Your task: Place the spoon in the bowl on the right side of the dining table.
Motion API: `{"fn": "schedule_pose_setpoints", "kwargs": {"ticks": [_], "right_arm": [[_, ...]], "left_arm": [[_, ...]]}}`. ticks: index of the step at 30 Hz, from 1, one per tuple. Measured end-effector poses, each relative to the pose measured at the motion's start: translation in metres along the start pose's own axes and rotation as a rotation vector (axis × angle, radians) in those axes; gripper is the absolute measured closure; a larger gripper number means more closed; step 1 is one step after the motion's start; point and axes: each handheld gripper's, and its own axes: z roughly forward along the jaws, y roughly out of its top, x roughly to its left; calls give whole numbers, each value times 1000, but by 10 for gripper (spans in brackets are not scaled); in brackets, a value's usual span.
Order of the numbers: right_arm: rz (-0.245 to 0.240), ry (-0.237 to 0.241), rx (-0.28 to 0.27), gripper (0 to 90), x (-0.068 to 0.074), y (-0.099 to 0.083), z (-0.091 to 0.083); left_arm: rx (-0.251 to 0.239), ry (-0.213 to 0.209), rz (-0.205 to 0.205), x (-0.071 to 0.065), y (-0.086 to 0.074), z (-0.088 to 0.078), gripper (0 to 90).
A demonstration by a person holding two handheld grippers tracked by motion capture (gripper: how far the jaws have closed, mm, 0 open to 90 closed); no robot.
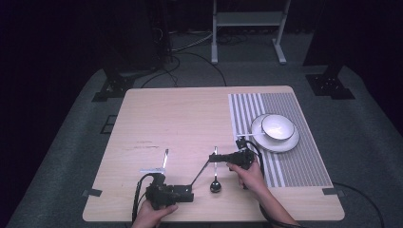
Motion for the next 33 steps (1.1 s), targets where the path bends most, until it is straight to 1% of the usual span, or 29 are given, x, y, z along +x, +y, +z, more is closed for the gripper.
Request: {"fn": "schedule_pose_setpoints", "kwargs": {"ticks": [4,6,8,9,10,12,13,16,18,22,26,28,33], "right_arm": [[1,8,-7,892,0,1,0],[9,9,-12,892,1,2,-1],[7,12,-21,892,1,3,-3],[9,12,-25,892,1,4,-5],[10,9,-28,892,1,5,-7],[3,-5,-31,892,2,6,-10],[3,-9,-33,892,1,6,-11],[5,-21,-41,892,0,8,-16],[12,-26,-48,892,-1,10,-20],[10,-47,-63,892,-2,14,-31],[8,-61,-82,892,-2,18,-42],[8,-69,-89,892,-2,20,-47],[7,-78,-116,891,-1,24,-62]], "left_arm": [[2,6,10,-1,0,0,85],[-12,-6,10,-2,1,-2,86],[-24,-9,30,-4,2,-5,85],[-33,-11,34,-5,3,-6,85],[-42,-14,31,-6,3,-8,85],[-52,-16,42,-6,4,-10,85],[-58,-19,36,-6,4,-11,85],[-73,-23,40,-6,4,-16,85],[-86,-24,37,-6,4,-19,85],[-98,-22,36,-5,5,-23,85],[-99,-19,38,-4,5,-24,85],[-98,-18,33,-4,4,-23,85],[-93,-15,32,-4,4,-23,85]]}}
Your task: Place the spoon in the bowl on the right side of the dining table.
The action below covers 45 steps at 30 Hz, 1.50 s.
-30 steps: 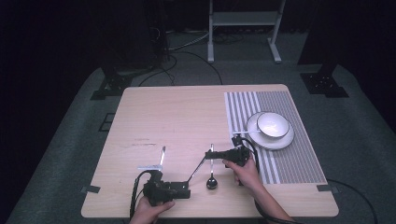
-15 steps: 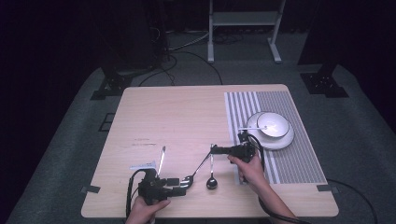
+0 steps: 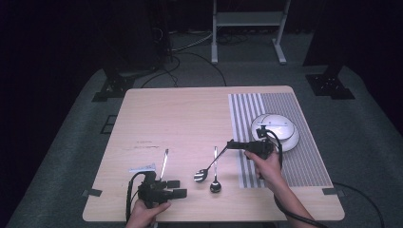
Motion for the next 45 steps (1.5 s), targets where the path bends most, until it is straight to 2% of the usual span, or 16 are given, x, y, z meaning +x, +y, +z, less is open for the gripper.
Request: {"fn": "schedule_pose_setpoints", "kwargs": {"ticks": [17,30,45], "right_arm": [[0,-37,-64,891,0,15,-46],[16,-55,-109,891,-4,25,-68],[43,-102,-154,892,-12,33,-93]], "left_arm": [[6,3,-2,1,-1,1,85],[11,8,6,2,-1,1,85],[11,10,10,1,-1,2,85]]}}
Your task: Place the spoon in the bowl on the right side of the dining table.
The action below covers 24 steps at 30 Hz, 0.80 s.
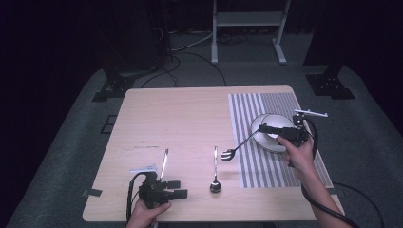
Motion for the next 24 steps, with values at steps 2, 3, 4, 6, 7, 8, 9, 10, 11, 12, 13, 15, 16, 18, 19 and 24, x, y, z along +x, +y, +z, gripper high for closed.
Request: {"fn": "schedule_pose_setpoints", "kwargs": {"ticks": [2,3,4,6,7,8,9,10,11,12,13,15,16,18,19,24], "right_arm": [[2,-7,-7,892,-1,2,-3],[5,-8,-12,892,-2,3,-5],[6,-12,-15,892,-2,4,-7],[8,-15,-25,892,-3,6,-10],[9,-19,-26,891,-4,7,-11],[9,-23,-30,892,-4,8,-13],[10,-28,-29,891,-5,9,-14],[11,-31,-34,892,-5,9,-15],[12,-33,-38,892,-6,10,-17],[15,-36,-42,892,-6,11,-18],[14,-38,-46,892,-7,12,-19],[16,-43,-51,892,-8,14,-22],[18,-47,-55,892,-8,15,-24],[19,-52,-64,891,-9,16,-27],[22,-56,-65,892,-9,17,-28],[27,-68,-82,891,-12,19,-35]], "left_arm": [[0,-1,3,0,0,0,85],[-1,-2,2,0,0,0,84],[-1,-2,2,0,0,0,85],[-2,-2,3,0,0,0,85],[-2,-1,3,0,0,0,85],[-2,-1,4,0,0,0,84],[-2,-1,3,0,0,0,85],[-3,-1,2,0,0,0,85],[-3,-1,3,0,0,0,85],[-2,-1,4,0,0,0,84],[-3,-2,4,0,0,0,85],[-3,-2,2,0,0,0,85],[-3,-2,0,0,0,0,84],[-3,-3,2,0,0,0,85],[-2,-3,4,0,0,0,85],[-4,-3,2,0,0,0,85]]}}
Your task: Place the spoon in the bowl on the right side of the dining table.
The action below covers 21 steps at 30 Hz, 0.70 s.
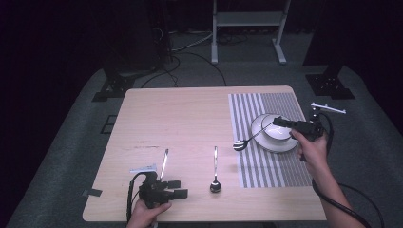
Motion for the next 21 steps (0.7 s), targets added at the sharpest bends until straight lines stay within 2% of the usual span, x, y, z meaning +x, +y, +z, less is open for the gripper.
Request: {"fn": "schedule_pose_setpoints", "kwargs": {"ticks": [21], "right_arm": [[35,-53,-88,891,-13,13,-25]], "left_arm": [[1,-2,-4,0,0,2,85]]}}
